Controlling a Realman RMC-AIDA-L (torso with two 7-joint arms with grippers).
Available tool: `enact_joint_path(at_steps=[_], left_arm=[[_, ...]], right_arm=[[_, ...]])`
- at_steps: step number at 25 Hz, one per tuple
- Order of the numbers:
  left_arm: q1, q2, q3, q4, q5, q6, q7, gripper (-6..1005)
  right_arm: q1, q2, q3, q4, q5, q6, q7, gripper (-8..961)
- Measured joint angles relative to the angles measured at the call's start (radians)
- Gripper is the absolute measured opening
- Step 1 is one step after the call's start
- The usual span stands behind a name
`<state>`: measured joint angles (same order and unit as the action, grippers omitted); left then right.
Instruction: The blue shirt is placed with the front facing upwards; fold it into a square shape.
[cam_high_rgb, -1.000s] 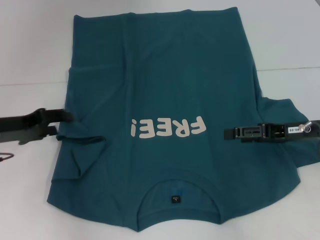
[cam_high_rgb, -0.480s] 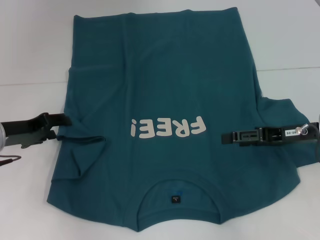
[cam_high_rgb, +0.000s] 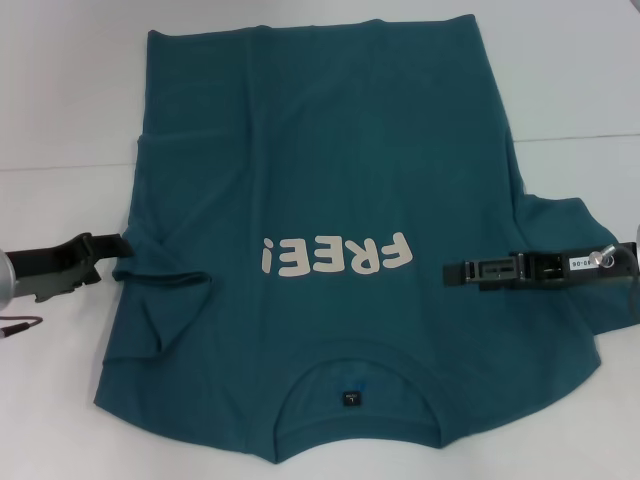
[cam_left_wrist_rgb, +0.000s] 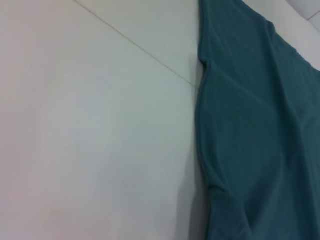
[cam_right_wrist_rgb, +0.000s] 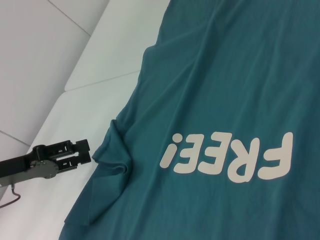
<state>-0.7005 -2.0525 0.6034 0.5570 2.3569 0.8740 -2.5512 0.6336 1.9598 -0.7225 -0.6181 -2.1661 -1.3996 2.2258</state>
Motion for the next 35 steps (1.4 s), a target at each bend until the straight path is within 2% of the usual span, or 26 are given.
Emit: enact_joint_path(at_steps=[16,18,22,24,26,30,35], left_arm=[[-0.044,-0.011,0.021,-0.057,-0.02,-0.045,0.01,650],[-0.05,-0.019,0.018,-0.05,-0.067,-0.022,0.035,650],[-0.039,-0.038,0.016,0.002,-0.26,0.072,0.165,649],[-0.032,-0.037,0.016,0.006,-0.359,0.151,0.247,649],[-0.024,-0.027,0.016,-0.005,-0.412,0.21,0.297,648],[0.019,-0.01,0.015,0.005,-0.395,0.193,0.257,648],[0.057,-0.01,0.013,0.049,-0.276,0.143,0.165,647]], right_arm=[[0.0,0.001,0.0,0.0,0.0,0.008,-0.001,940],[0.0,0.001,0.0,0.0,0.0,0.008,-0.001,940],[0.0,0.001,0.0,0.0,0.0,0.008,0.001,940],[-0.002,0.001,0.0,0.0,0.0,0.006,0.002,940],[-0.004,0.001,0.0,0.0,0.0,0.007,0.002,940],[-0.005,0.0,0.0,0.0,0.0,0.011,0.002,940],[-0.004,-0.001,0.0,0.0,0.0,0.014,0.002,940]])
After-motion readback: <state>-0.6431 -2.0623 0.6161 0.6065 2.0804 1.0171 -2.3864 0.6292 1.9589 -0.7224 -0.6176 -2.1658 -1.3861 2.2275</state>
